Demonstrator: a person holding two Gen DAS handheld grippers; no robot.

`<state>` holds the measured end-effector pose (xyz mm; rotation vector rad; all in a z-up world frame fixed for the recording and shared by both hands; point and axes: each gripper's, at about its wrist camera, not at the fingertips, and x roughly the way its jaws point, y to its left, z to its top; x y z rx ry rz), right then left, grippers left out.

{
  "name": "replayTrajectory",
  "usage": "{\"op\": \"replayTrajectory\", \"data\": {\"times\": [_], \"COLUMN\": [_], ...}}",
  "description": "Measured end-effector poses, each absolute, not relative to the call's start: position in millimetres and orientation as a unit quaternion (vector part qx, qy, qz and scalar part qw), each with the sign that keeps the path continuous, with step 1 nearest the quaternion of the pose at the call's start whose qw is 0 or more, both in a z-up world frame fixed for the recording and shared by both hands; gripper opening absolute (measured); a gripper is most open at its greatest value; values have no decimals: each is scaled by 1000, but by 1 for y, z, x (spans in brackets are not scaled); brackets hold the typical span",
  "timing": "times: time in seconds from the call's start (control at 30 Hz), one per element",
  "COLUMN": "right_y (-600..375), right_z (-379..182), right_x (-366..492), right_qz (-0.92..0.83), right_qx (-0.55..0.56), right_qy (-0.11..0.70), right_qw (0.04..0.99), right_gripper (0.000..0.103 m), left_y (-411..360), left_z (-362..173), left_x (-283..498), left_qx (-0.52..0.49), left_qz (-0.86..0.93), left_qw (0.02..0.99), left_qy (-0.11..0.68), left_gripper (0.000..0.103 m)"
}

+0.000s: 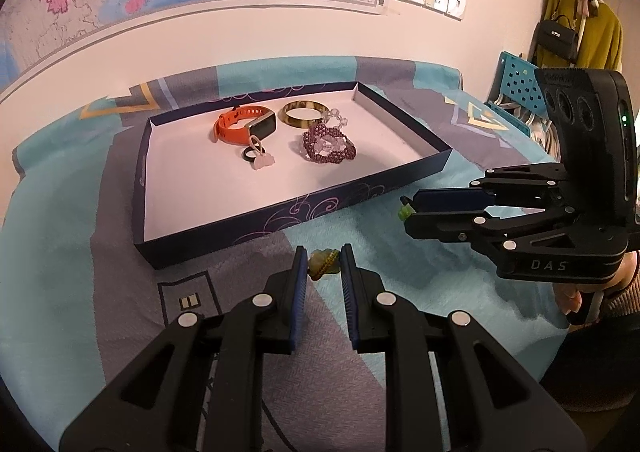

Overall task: Organize jewelry
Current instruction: 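Carry the hair tie and charm into the box and open both tools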

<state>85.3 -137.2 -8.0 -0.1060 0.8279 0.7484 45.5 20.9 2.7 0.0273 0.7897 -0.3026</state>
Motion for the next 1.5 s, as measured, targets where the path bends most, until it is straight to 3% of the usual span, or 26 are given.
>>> {"op": "replayTrajectory", "data": {"times": [1.5], "right_y": [-129], "right_z": [16], "right_x": [102], "right_qz": [362], "right_qx": [-56], "right_qy": [365], "right_qw": [856], "right_gripper": [23], "left_y": [30], "left_z": [24], "left_x": [67], "left_qx": [-5], "left_qz": [-125], "left_qw": [926], "left_qy": [356], "left_gripper": [17]}}
